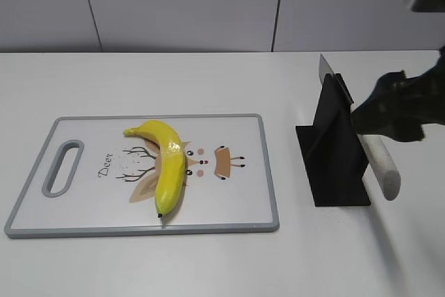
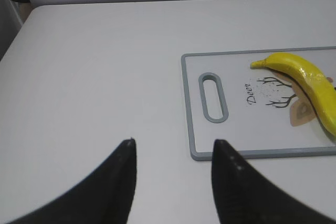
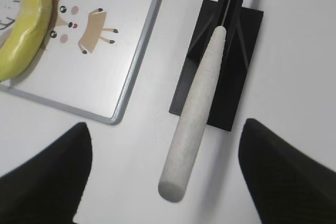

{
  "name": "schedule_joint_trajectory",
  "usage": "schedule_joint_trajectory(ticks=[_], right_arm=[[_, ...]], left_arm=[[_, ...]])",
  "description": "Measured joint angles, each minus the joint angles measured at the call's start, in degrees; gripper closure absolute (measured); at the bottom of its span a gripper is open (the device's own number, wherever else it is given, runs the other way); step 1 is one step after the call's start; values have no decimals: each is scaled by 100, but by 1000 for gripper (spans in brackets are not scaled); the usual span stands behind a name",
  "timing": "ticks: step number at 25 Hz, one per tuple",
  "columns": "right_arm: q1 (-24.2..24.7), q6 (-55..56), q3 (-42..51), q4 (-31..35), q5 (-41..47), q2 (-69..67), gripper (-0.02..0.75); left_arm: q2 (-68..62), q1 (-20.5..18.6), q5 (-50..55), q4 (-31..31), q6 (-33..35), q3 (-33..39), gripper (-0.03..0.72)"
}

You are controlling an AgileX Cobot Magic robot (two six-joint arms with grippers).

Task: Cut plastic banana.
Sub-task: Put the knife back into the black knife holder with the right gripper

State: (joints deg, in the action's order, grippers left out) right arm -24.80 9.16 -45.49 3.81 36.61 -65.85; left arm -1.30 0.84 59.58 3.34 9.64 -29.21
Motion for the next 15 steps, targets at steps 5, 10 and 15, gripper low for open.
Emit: schedule_joint_trajectory(ticks=[5,10,15], right_arm=[[0,-916,430,58,500,1297,83],[0,-1409,1168,63,1018,2626,99],[0,-1546,1538,63,1231,4035,122]], left_arm=[[0,0,0,0,0,0,242],[0,0,0,0,0,0,242],[0,0,0,0,0,0,242]])
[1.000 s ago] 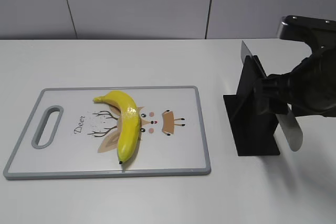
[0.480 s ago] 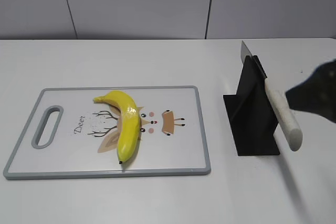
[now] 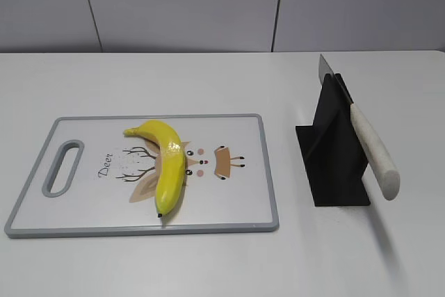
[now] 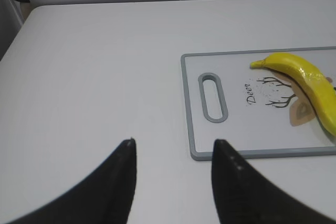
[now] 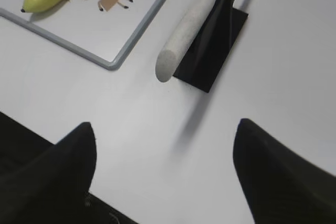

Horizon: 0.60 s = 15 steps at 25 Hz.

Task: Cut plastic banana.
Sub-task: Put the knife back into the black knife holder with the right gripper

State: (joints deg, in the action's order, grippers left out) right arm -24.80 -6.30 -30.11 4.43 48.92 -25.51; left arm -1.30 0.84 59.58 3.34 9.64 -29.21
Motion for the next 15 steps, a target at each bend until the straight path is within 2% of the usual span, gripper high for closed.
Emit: schedule_joint_trajectory(ticks=[5,15], right_arm=[[0,-13,420,-6,54,1112,158],[0,-13,458,-6,47,2371,165]], left_arm=[[0,0,-5,0,0,0,242],[0,0,0,2,0,0,242]])
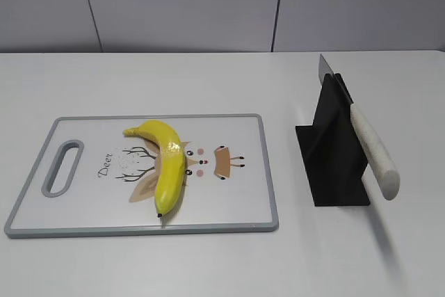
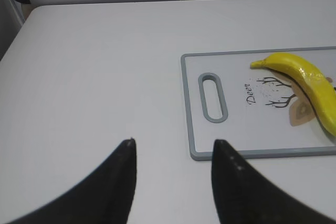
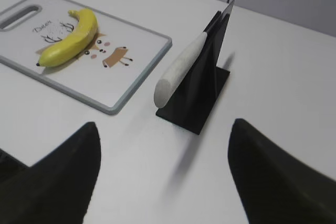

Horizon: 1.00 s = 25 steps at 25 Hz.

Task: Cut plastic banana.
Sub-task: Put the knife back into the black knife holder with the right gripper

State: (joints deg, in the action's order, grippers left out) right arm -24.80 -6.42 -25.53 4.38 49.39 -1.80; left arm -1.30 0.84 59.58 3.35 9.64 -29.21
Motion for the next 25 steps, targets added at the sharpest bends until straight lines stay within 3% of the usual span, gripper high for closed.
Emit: schedule_joint_trajectory(ticks=[6,17,25], right_arm=[[164,0,-22,28,-13,206,165],[2038,0,-22,153,-25,206,165],[2127,0,-22,155,-32,206,165]], left_arm=[[0,0,1,14,0,0,242],[0,0,1,14,0,0,242],[0,0,1,14,0,0,244]])
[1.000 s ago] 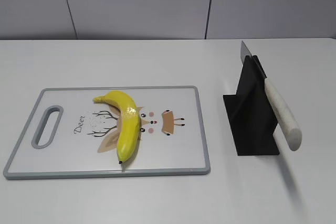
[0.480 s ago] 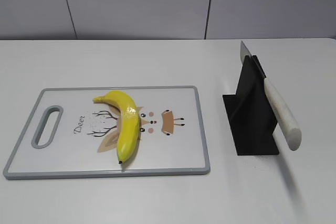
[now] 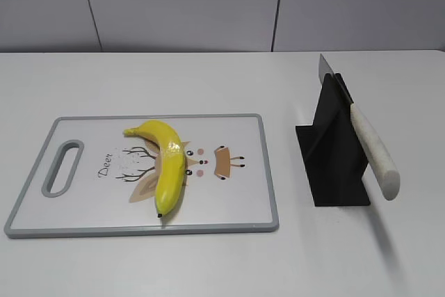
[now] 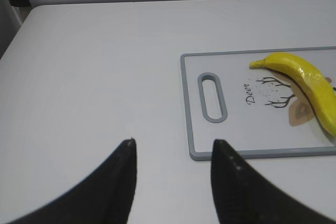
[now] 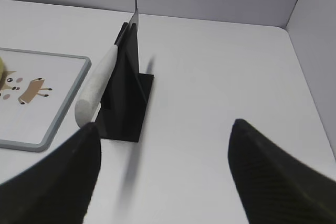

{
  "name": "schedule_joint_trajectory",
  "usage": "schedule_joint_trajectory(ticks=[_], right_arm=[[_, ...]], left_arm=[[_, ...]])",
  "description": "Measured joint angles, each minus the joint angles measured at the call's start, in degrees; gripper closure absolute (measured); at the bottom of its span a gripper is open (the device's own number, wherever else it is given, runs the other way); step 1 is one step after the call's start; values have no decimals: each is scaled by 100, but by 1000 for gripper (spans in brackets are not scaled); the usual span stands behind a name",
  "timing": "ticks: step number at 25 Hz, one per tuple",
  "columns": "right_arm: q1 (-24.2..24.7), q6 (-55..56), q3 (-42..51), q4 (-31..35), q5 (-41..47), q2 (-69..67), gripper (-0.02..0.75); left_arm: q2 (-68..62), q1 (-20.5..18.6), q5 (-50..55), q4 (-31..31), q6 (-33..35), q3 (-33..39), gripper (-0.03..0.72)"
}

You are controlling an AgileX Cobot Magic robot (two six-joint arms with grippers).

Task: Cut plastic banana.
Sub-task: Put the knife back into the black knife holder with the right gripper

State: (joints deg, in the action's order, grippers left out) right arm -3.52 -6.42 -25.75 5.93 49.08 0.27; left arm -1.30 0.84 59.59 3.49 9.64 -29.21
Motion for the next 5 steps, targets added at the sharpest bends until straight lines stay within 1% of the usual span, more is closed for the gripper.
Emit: schedule_joint_trajectory(ticks=[5], right_arm=[[2,0,0,0,0,0,165]], left_arm=[[0,0,0,0,0,0,246]])
